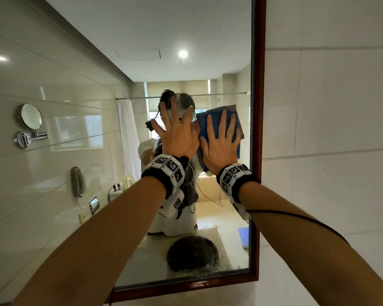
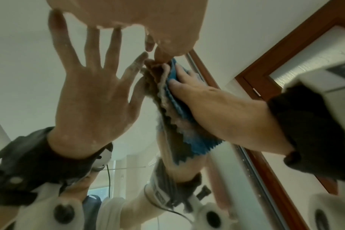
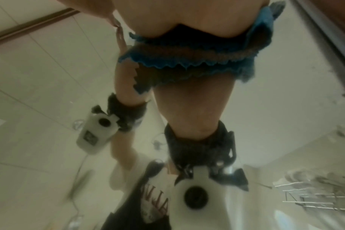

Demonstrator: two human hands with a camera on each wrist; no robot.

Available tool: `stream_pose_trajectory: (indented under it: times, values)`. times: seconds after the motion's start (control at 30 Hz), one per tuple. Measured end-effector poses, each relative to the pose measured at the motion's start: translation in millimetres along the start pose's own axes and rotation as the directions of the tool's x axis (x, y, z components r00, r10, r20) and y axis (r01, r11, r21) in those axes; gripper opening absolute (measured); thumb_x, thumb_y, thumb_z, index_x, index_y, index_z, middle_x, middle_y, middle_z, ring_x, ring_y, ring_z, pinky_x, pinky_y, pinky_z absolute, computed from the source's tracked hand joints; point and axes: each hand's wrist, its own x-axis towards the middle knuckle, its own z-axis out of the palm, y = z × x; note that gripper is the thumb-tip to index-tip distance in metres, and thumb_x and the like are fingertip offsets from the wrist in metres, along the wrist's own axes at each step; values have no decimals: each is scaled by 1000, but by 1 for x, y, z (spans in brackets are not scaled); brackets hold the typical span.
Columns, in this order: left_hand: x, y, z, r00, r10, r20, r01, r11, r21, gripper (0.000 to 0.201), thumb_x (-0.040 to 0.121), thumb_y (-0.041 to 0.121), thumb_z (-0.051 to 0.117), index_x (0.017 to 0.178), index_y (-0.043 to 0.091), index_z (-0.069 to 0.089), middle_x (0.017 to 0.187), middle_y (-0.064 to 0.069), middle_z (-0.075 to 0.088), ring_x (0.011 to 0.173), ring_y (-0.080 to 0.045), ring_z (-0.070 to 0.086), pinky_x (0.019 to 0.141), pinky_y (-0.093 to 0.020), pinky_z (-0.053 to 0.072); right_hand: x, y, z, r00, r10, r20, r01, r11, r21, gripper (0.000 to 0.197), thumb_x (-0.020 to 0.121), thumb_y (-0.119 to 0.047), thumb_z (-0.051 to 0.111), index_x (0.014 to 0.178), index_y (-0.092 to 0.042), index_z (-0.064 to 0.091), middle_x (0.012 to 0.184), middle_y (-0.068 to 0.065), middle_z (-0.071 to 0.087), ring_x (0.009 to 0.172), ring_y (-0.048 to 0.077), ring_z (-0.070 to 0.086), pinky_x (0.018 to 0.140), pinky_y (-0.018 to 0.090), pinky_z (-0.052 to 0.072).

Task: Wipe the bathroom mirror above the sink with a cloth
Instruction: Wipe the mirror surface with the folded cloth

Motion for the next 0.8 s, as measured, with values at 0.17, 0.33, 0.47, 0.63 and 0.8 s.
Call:
stream_pose_trajectory:
  times: [0.17, 0.33, 0.47, 0.63, 0.8]
  values:
    - [0, 11, -2, 998, -62, 17, 62, 998, -13, 49, 104, 42, 25, 152, 36, 23, 165, -3, -3, 150, -32, -10, 108, -74, 0, 25, 3, -7, 1000, 12, -25, -12, 1000, -7, 60, 99, -53, 22, 155, -31, 15, 162, 17, 8, 148, 40, 5, 114, 58, 8]
    - [1, 12, 6, 997, -79, 19, 78, 995, 65, 57, 104, 40, 24, 156, 30, 4, 164, -4, -10, 150, -33, -13, 107, -75, 3, 70, 10, -25, 998, 25, -62, -26, 1000, -16, 61, 99, -54, 23, 155, -32, 12, 162, 15, 4, 148, 39, 1, 113, 61, 6]
    - [0, 8, 10, 999, -48, 8, 47, 995, 84, 58, 104, 40, 28, 156, 30, 3, 164, -7, -9, 150, -34, -12, 108, -75, 3, 83, 15, -30, 996, 41, -75, -42, 999, -11, 62, 98, -56, 21, 155, -33, 9, 163, 14, 1, 148, 39, -1, 113, 63, 3]
    - [-10, 0, 14, 999, 8, 33, -13, 989, 145, 56, 103, 38, 30, 155, 33, 11, 164, -10, -6, 149, -37, -10, 107, -77, 5, 68, 17, -19, 992, 56, -116, -55, 998, 13, 62, 98, -55, 21, 155, -31, 14, 162, 16, 5, 148, 40, 2, 114, 62, 4]
    - [-23, -1, 17, 999, 21, 37, -27, 986, 162, 58, 98, 41, 15, 156, 31, 9, 164, -12, -5, 149, -39, -7, 105, -79, 7, 19, 24, 2, 992, 54, -116, -51, 998, 25, 63, 98, -53, 27, 155, -27, 18, 161, 19, 9, 147, 43, 6, 112, 64, 7]
